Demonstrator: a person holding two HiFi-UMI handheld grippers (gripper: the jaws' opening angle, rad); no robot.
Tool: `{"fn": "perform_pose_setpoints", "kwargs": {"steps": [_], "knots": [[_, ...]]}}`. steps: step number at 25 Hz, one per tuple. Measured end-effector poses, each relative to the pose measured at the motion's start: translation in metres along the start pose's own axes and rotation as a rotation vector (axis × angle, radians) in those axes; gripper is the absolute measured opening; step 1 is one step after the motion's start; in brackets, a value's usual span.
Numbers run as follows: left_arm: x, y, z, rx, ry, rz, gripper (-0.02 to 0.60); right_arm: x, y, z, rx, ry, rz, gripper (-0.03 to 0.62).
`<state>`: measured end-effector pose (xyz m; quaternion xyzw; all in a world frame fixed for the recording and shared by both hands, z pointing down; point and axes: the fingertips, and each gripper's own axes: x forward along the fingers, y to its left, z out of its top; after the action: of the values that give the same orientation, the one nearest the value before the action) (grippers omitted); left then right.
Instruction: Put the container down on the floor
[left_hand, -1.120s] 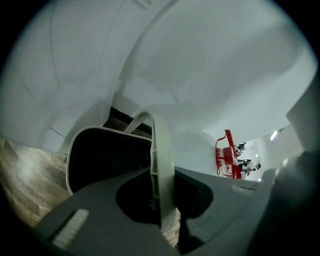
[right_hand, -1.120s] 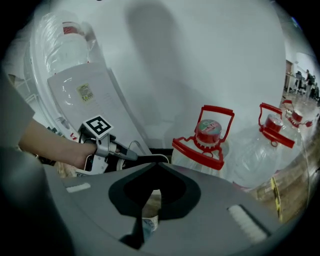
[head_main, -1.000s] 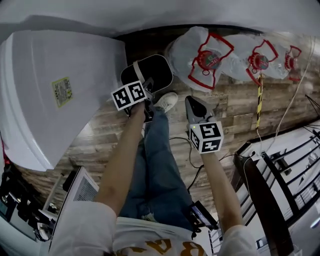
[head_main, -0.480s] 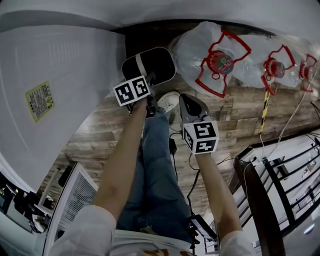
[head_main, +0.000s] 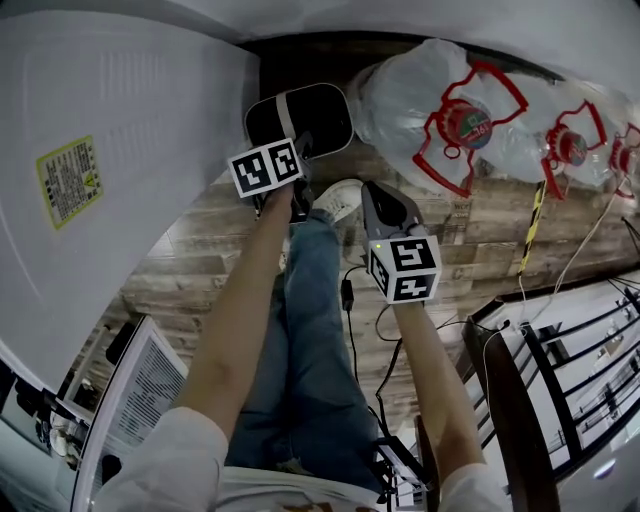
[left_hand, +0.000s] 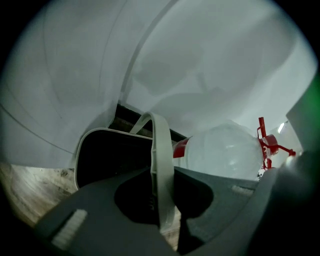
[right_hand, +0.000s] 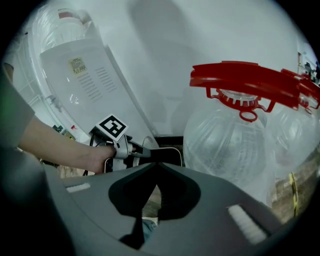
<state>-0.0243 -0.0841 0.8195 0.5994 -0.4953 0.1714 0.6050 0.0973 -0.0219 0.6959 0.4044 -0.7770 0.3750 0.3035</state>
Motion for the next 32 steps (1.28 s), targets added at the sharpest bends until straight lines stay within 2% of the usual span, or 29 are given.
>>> {"fn": "perform_pose_setpoints", "kwargs": {"steps": [5,9,12,14,17,32], "knots": [[-0.001,0.008,0.004,0.033,-0.019,-0.016,0.041,0.006,0.014,-0.01,-0.026,0.016,0.021,0.028],[-0.001,0.011,0.005,0.033,-0.017,0.01,0.043,0.014,0.023,-0.017,-0.03,0.032,0.035,0.028],[-0.002,0.013,0.002,0.001,0.001,0.003,0.088,0.018,0.032,-0.014,-0.036,0.032,0.053,0.028],[-0.004,0.015,0.0,0.009,0.016,0.006,0.109,0.019,0.036,-0.011,-0.042,0.028,0.057,0.028],[-0.009,0.021,-0.004,0.04,0.024,0.04,0.127,0.019,0.038,-0.007,-0.046,0.017,0.053,0.028],[-0.036,0.082,-0.025,0.042,0.025,0.27,0.183,0.019,0.053,-0.022,-0.029,0.006,0.006,0.028]]}}
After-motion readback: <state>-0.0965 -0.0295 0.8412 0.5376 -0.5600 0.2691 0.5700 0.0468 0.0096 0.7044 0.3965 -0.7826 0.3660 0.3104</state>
